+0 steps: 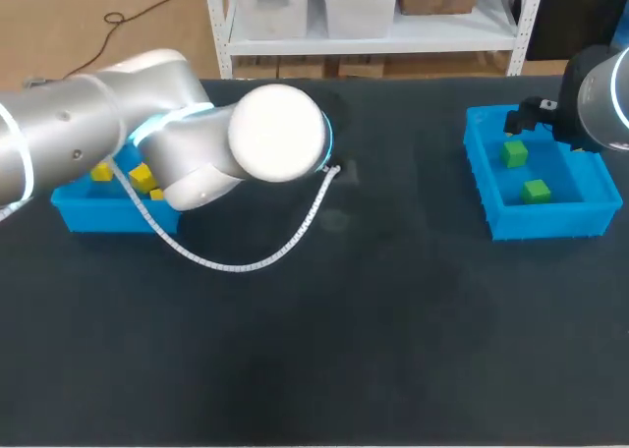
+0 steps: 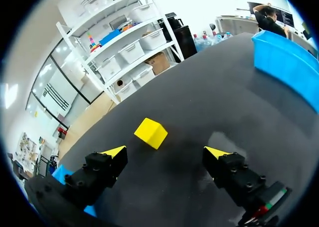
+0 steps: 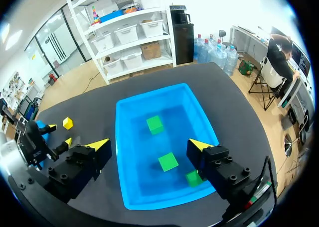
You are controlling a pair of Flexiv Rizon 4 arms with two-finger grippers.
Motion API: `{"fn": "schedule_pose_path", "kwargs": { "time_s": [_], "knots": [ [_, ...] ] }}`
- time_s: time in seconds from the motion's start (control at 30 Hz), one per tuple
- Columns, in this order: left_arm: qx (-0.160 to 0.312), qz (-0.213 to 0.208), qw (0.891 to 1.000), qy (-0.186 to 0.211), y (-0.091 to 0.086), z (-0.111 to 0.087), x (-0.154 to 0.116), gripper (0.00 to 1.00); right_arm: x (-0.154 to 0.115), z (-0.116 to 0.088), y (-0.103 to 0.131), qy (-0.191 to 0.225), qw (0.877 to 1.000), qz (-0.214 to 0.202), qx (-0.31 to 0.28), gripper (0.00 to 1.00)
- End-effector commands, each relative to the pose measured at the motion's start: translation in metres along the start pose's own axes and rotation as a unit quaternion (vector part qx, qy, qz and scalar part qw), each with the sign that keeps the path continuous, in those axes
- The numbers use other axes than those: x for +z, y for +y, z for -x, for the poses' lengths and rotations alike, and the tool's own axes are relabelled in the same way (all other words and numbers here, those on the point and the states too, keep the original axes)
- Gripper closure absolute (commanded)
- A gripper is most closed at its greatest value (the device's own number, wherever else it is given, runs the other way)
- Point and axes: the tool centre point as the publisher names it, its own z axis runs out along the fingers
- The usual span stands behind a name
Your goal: Put the green cubes in the right bin and the yellow cubes in the left bin.
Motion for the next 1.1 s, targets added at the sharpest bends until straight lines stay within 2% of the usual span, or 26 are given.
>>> {"fn": "schedule_pose_path", "kwargs": {
  "time_s": [0.03, 0.3, 0.4, 0.53, 0.67, 0.73, 0.9, 1.1],
  "knots": [
    [0.0, -0.005, 1.0, -0.002, 0.003, -0.003, -0.004, 0.0, 0.0, -0.002, -0.001, -0.005, 1.0, 0.001, 0.001, 0.0],
    [0.0, -0.005, 1.0, -0.002, 0.003, -0.003, -0.004, 0.0, 0.0, -0.002, -0.001, -0.005, 1.0, 0.001, 0.001, 0.0],
    [-0.018, 0.041, 0.999, -0.017, 0.028, 0.0, -0.018, 0.0, 0.0, -0.002, -0.001, -0.005, 1.0, 0.001, 0.001, 0.0],
    [-0.026, 0.072, 0.997, -0.02, 0.042, 0.002, -0.016, 0.0, 0.0, -0.002, -0.001, -0.005, 1.0, 0.001, 0.001, 0.0],
    [-0.03, 0.071, 0.997, -0.015, 0.047, 0.007, -0.009, 0.0, 0.0, -0.002, -0.001, -0.005, 1.0, 0.001, 0.001, 0.0],
    [-0.033, 0.059, 0.998, 0.001, 0.046, 0.01, 0.0, 0.0, 0.0, -0.002, -0.001, -0.005, 1.0, 0.001, 0.001, 0.0],
    [-0.049, -0.001, 0.998, 0.047, 0.041, 0.017, 0.025, 0.0, 0.0, -0.002, -0.001, -0.005, 1.0, 0.001, 0.001, 0.0],
    [-0.034, 0.006, 0.997, 0.073, 0.045, 0.029, 0.053, 0.0, 0.0, -0.002, -0.001, -0.005, 1.0, 0.001, 0.001, 0.0]
  ]
}}
